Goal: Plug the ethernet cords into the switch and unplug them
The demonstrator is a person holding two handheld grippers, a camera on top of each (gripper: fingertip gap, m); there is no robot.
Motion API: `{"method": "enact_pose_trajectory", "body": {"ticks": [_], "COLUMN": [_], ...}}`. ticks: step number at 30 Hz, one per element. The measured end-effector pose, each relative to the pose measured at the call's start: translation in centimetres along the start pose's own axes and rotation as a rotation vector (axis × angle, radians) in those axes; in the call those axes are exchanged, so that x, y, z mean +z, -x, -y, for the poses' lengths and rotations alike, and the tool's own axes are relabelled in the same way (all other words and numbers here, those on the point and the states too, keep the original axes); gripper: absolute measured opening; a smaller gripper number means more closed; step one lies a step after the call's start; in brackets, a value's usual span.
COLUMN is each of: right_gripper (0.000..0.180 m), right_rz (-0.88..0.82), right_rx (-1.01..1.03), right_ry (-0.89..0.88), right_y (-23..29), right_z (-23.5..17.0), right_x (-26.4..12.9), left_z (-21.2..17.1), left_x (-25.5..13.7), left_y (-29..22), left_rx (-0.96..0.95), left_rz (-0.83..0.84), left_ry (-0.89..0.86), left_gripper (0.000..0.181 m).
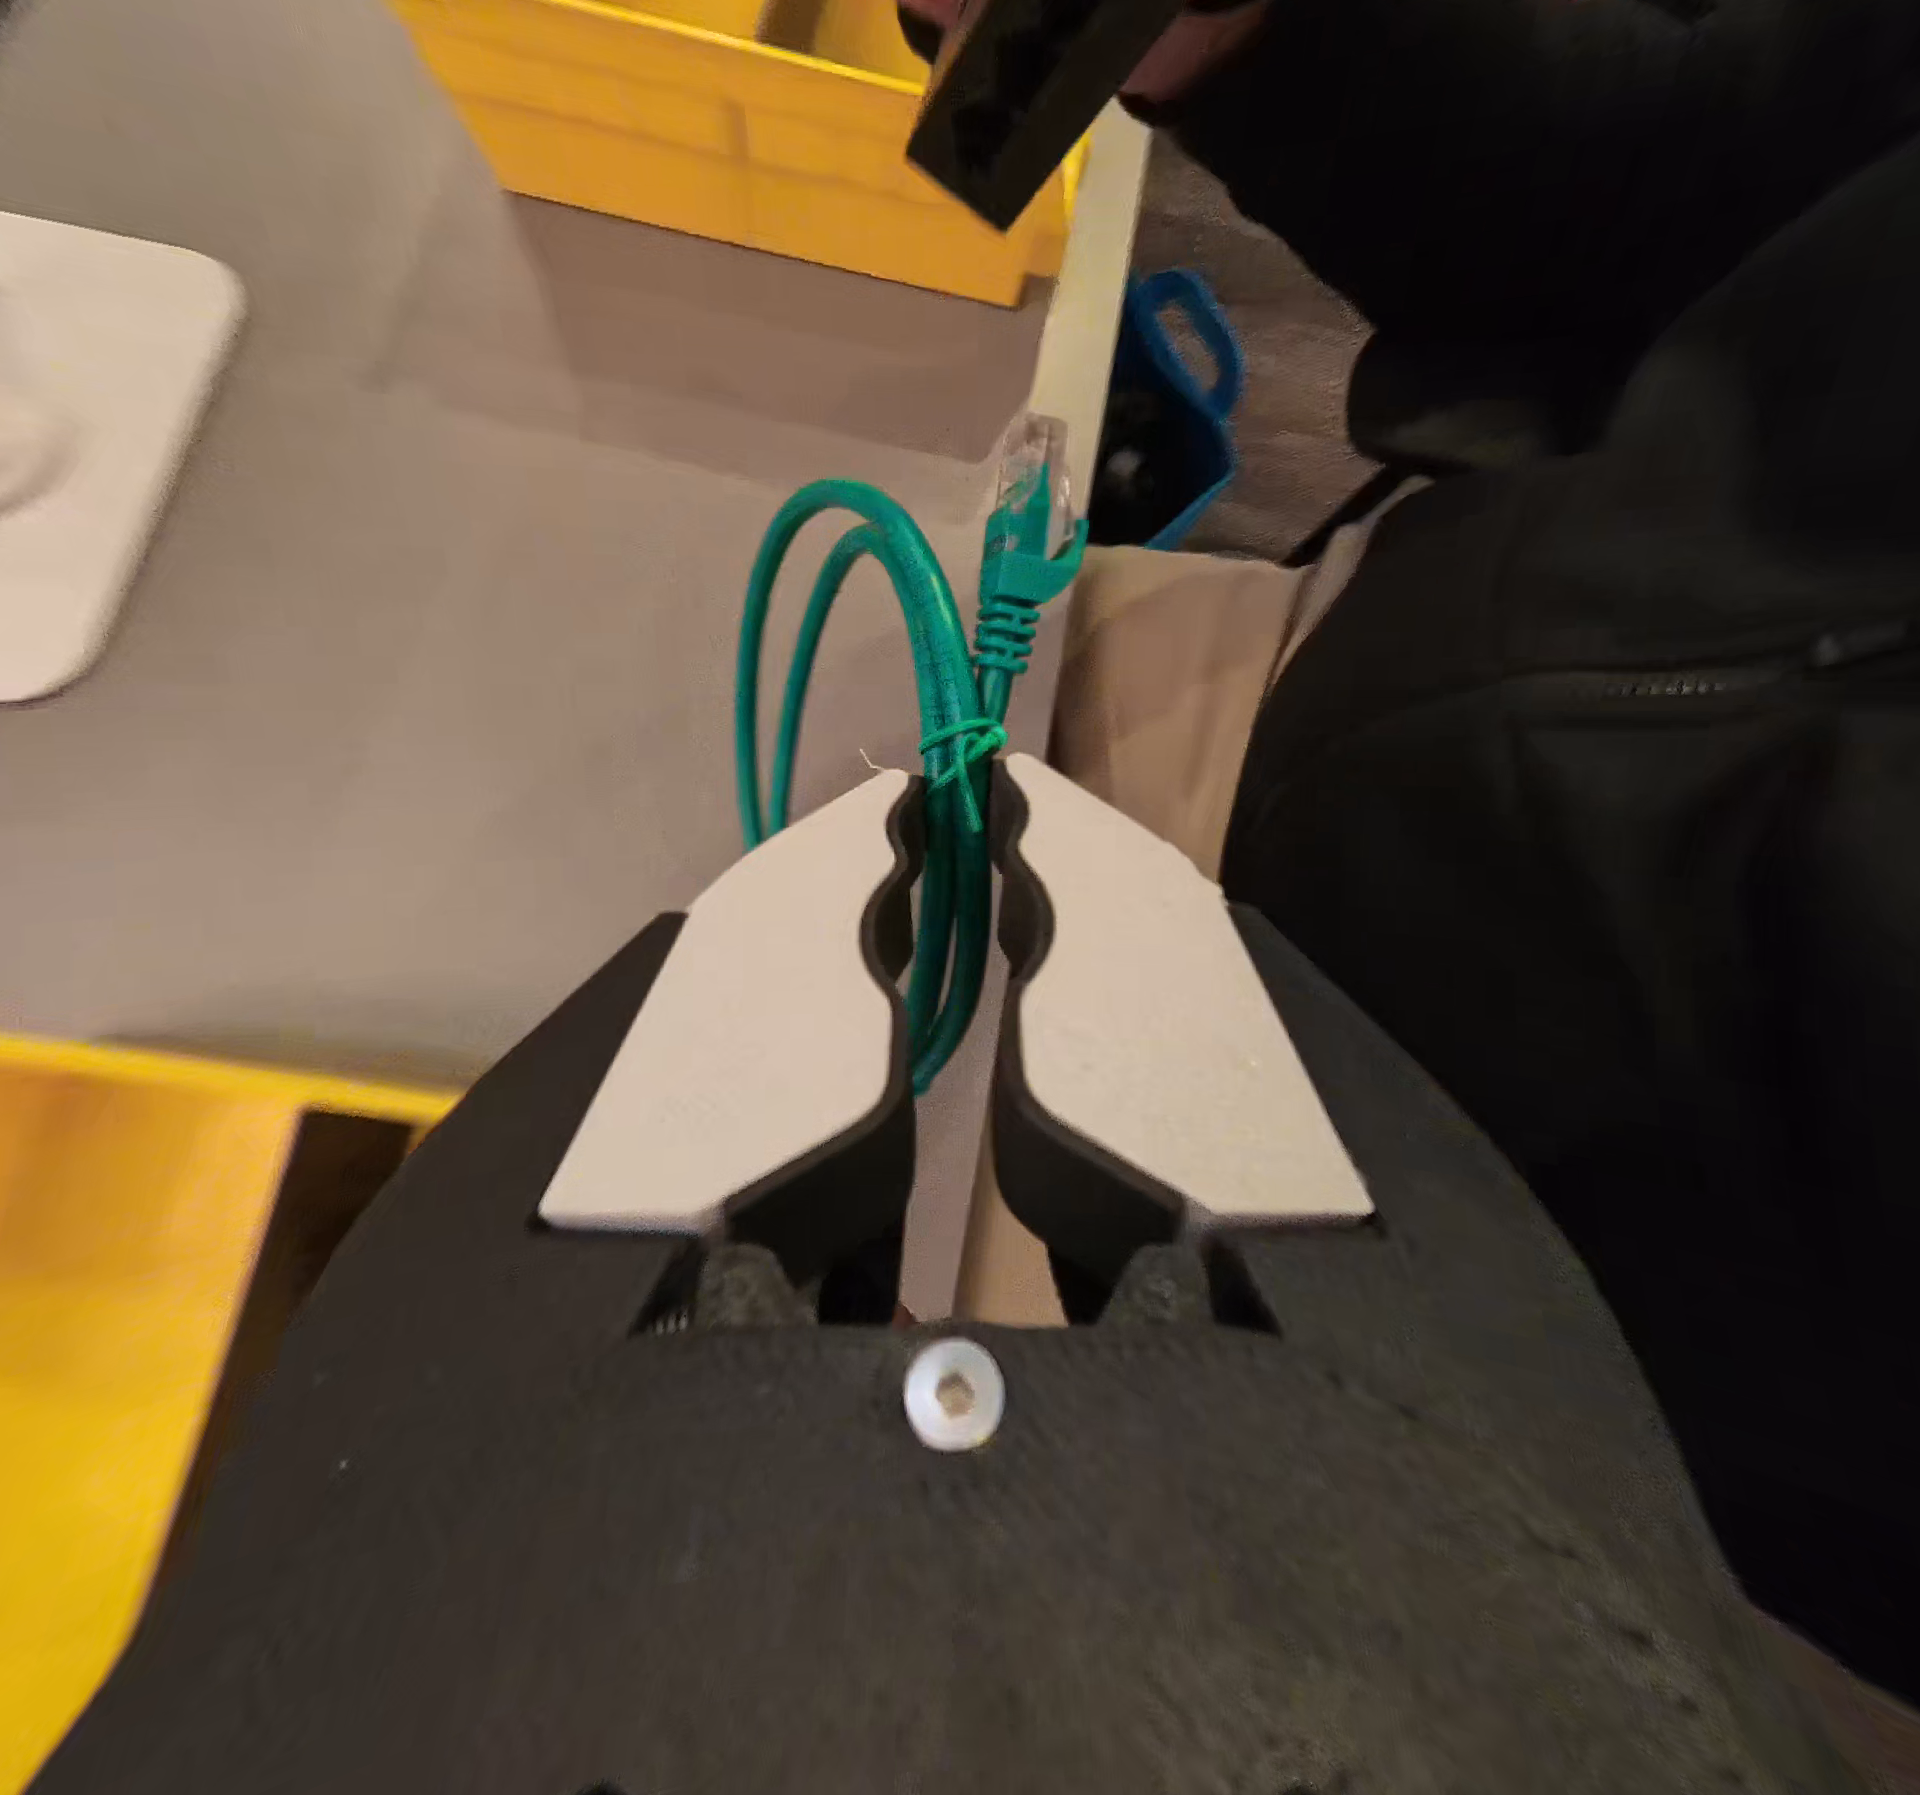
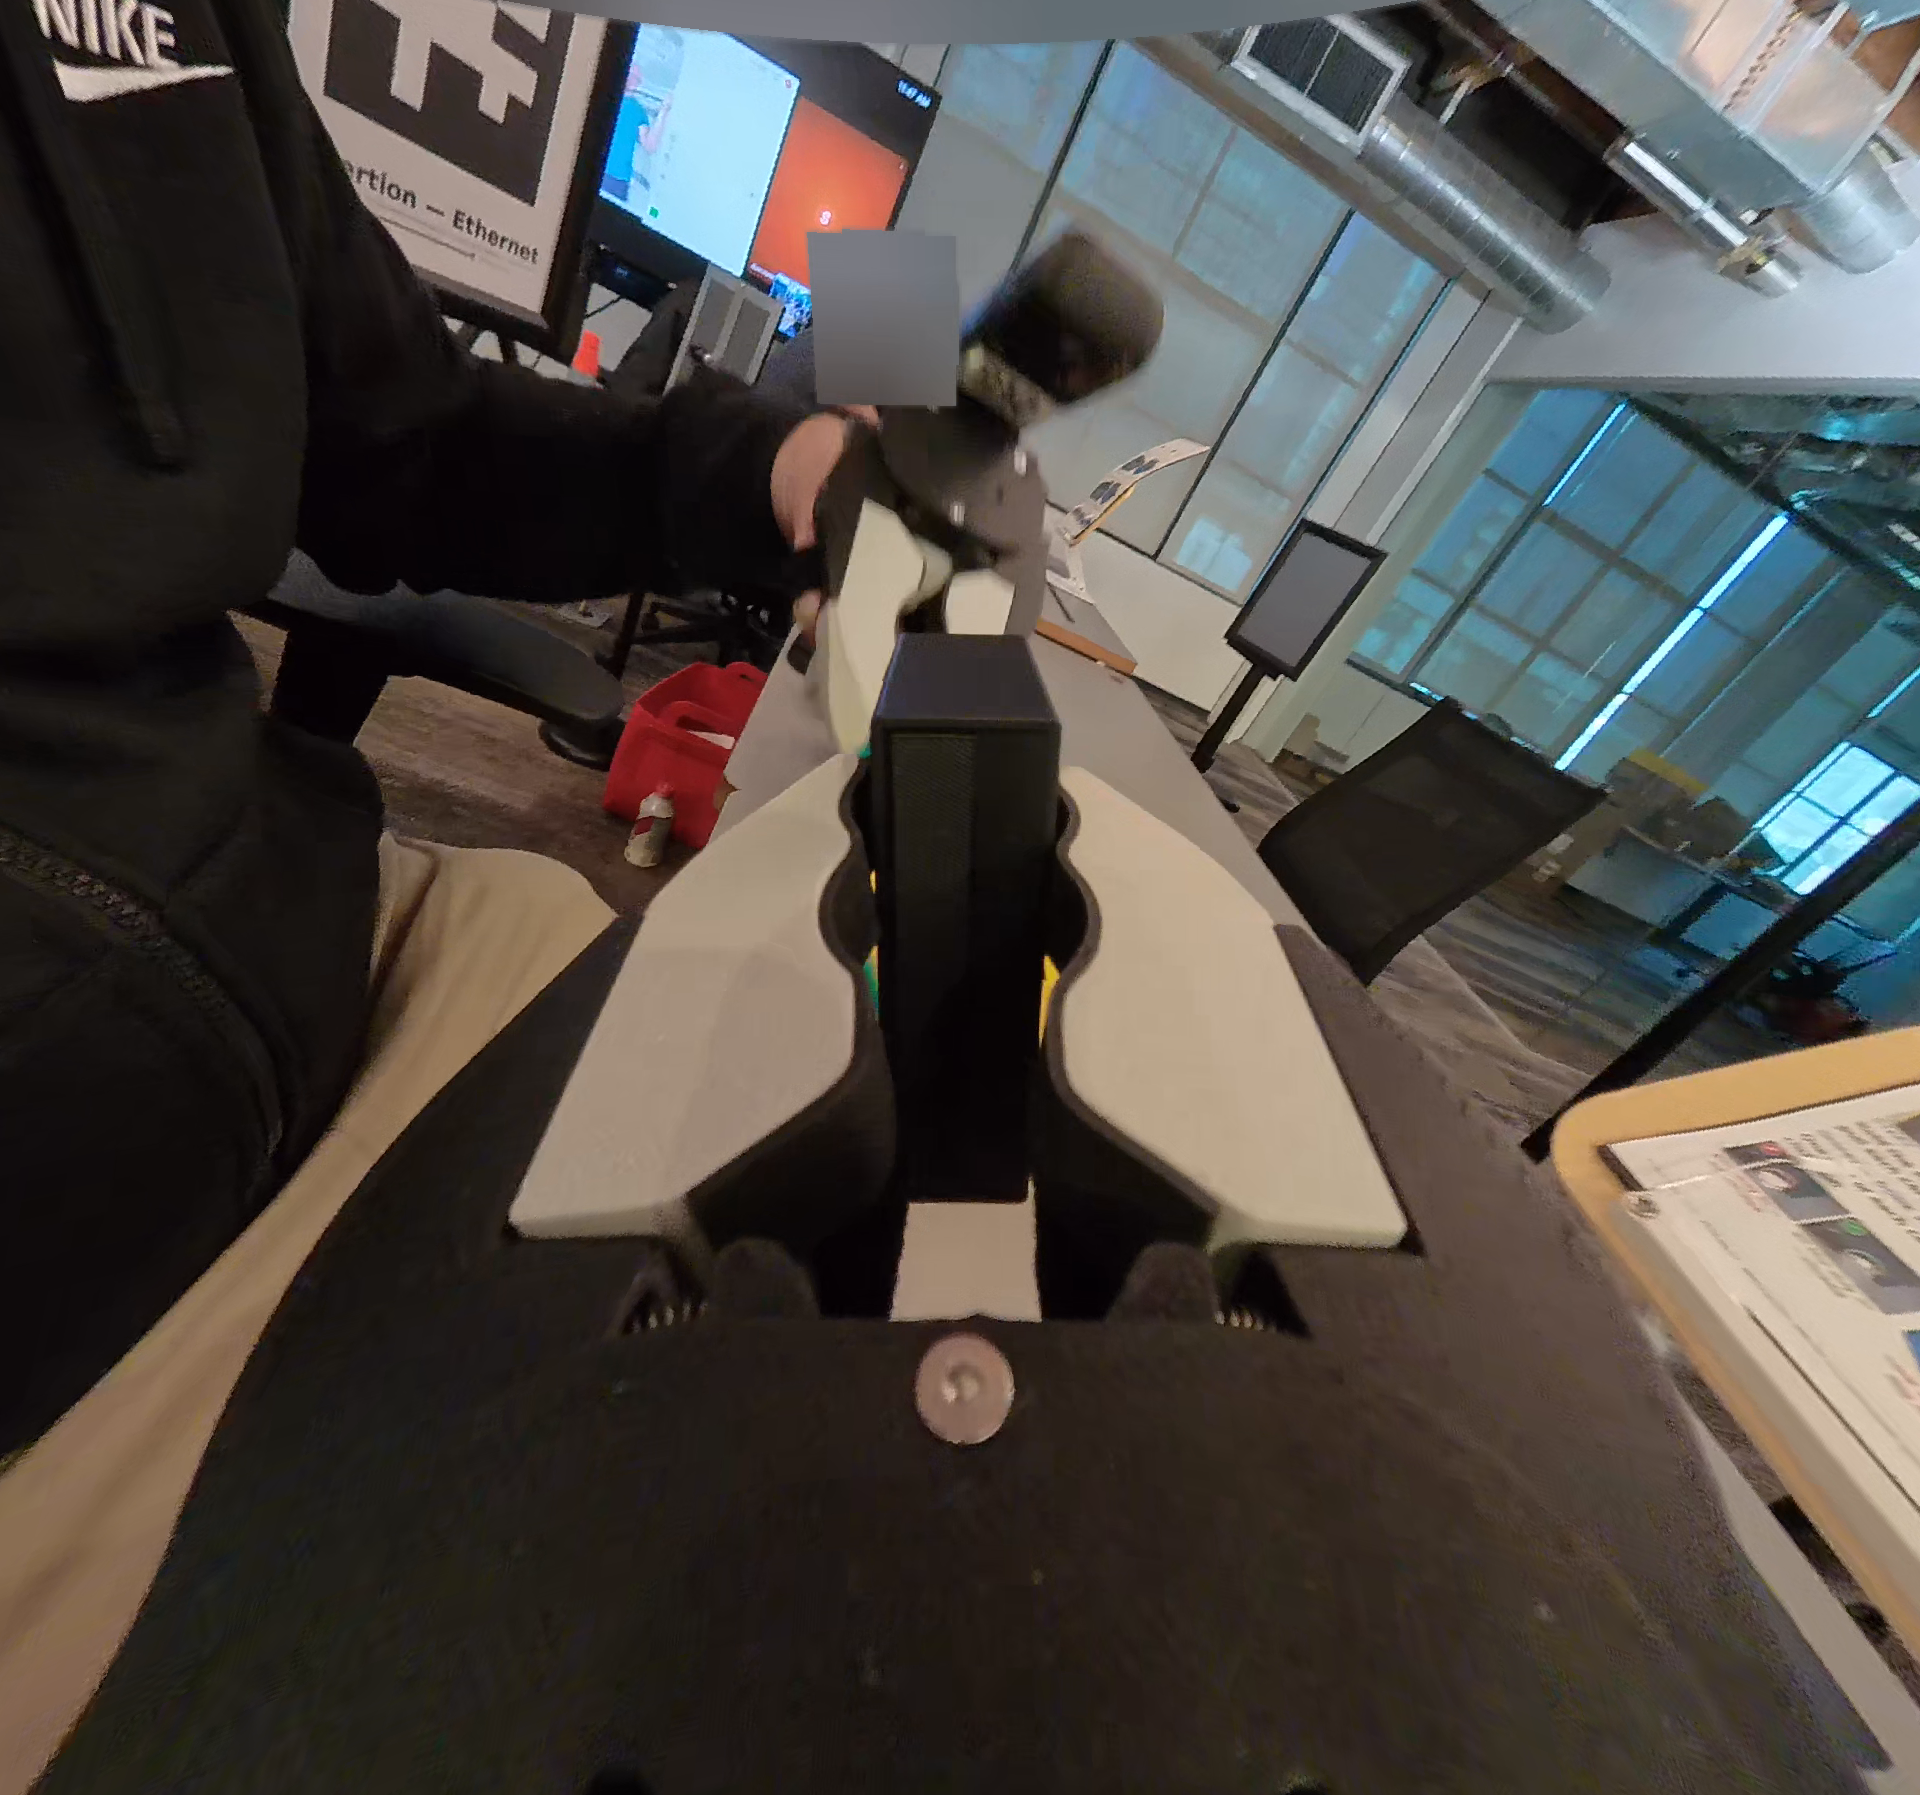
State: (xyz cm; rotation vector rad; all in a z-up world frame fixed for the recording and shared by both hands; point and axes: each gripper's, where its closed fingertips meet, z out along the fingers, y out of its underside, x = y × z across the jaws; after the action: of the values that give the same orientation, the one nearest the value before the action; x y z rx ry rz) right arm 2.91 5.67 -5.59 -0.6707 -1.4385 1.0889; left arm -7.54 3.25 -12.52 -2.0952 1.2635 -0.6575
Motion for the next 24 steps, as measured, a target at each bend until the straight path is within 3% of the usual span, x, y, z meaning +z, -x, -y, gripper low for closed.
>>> {"method": "enact_pose_trajectory", "body": {"ticks": [6,10,14,16,18,22,24], "right_gripper": [0.028,0.028,0.028,0.028,0.028,0.028,0.028], "right_rz": [-0.057,-0.072,-0.071,-0.071,-0.072,-0.078,-0.076], "right_rx": [-0.022,-0.022,-0.012,-0.007,0.001,0.012,0.017], "right_ry": [-0.036,-0.038,-0.046,-0.047,-0.046,-0.047,-0.050], "right_y": [-0.7,-0.8,-0.9,-1.0,-1.0,-1.2,-1.3], "right_z": [1.9,2.0,1.8,1.6,1.3,1.0,0.8], "right_x": [-2.6,-3.1,-3.3,-3.3,-3.4,-3.6,-3.6], "left_z": [-1.3,-3.2,-5.6,-6.2,-7.2,-6.5,-6.9], "left_x": [7.9,11.8,12.5,13.1,12.9,13.8,14.1], "left_y": [4.6,9.4,16.3,17.4,19.4,21.2,21.9], "left_rx": [-0.308,-0.407,-0.228,-0.236,-0.157,-0.137,-0.099], "left_rz": [-0.273,-0.246,0.069,0.063,0.169,0.197,0.244], "left_ry": [0.126,0.275,0.498,0.534,0.597,0.467,0.497], "left_gripper": [0.010,0.012,0.026,0.035,0.041,0.040,0.035]}}
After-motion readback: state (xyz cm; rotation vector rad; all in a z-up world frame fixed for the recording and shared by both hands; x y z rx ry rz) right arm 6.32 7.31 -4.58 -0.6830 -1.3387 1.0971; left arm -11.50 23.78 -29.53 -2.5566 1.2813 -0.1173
